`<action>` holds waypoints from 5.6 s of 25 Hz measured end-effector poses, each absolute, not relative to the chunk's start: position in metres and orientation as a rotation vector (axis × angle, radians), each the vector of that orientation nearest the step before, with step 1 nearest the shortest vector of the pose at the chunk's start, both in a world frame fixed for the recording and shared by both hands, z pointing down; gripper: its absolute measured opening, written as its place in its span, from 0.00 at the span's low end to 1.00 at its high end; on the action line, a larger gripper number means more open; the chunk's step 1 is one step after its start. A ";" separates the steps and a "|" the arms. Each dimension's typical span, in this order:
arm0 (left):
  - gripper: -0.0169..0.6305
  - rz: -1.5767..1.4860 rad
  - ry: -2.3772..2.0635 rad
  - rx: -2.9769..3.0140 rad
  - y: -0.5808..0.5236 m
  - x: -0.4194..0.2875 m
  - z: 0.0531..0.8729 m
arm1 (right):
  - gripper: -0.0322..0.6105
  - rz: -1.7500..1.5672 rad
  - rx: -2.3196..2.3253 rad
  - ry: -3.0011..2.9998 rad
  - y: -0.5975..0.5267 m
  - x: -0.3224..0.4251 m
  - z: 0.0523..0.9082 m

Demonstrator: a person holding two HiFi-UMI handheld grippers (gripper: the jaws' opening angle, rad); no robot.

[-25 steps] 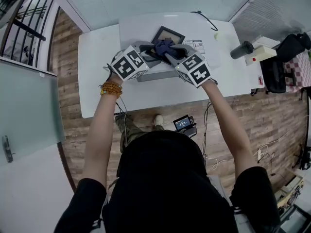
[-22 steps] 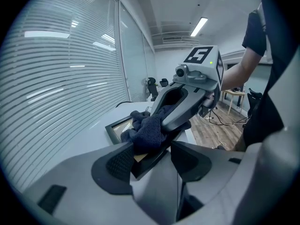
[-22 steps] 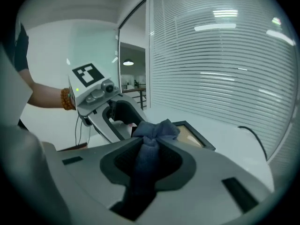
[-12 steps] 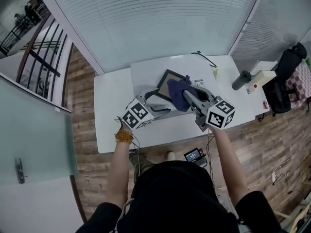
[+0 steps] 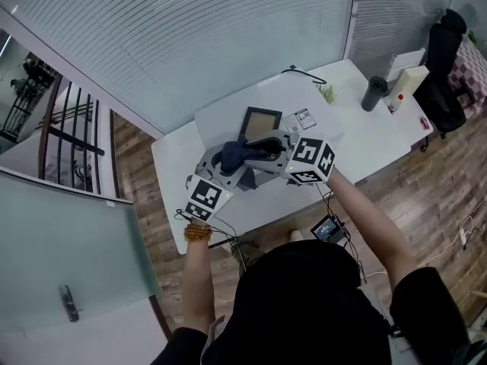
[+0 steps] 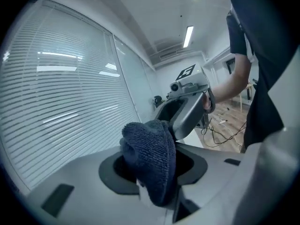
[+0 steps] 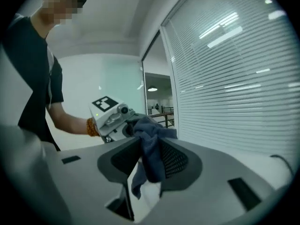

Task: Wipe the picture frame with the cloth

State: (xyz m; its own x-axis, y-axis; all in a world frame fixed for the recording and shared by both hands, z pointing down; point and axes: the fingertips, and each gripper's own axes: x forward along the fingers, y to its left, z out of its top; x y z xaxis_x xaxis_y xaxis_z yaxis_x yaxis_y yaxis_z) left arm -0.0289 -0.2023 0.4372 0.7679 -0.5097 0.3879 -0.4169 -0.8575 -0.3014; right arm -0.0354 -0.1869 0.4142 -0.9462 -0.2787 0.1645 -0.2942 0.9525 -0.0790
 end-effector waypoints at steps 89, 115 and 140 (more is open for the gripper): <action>0.50 0.992 0.428 -3.734 -0.045 -0.051 0.396 | 0.20 -0.517 0.778 -3.035 -0.028 -0.057 0.388; 0.38 -0.694 0.796 -3.185 -0.268 -0.068 0.478 | 0.17 0.234 0.618 -2.484 -0.242 -0.038 0.506; 0.22 -1.344 0.688 -3.307 -0.318 -0.003 0.540 | 0.16 0.029 0.572 -2.336 -0.227 -0.025 0.512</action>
State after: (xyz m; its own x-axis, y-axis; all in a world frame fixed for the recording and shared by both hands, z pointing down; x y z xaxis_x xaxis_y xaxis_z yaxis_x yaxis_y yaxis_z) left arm -0.0028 -0.3178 0.5403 0.6757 -0.1485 0.7221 -0.4990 -0.8132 0.2996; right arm -0.0246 -0.2270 0.5124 -0.6423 -0.3943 0.6573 -0.4104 0.9012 0.1397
